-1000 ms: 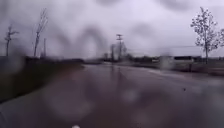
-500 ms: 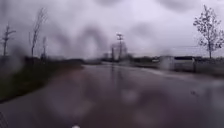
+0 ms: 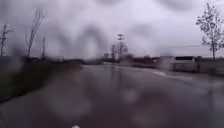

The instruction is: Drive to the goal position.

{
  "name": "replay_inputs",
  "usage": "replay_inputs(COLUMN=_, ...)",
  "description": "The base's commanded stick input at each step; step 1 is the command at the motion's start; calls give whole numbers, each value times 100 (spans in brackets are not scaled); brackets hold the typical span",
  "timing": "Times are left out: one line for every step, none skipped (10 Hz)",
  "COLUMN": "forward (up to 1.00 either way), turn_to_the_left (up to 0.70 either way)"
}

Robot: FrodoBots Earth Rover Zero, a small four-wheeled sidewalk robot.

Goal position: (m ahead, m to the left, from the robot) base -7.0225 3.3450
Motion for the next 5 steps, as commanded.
replay_inputs(forward=70, turn_to_the_left=0)
replay_inputs(forward=70, turn_to_the_left=0)
replay_inputs(forward=70, turn_to_the_left=0)
replay_inputs(forward=70, turn_to_the_left=0)
replay_inputs(forward=70, turn_to_the_left=0)
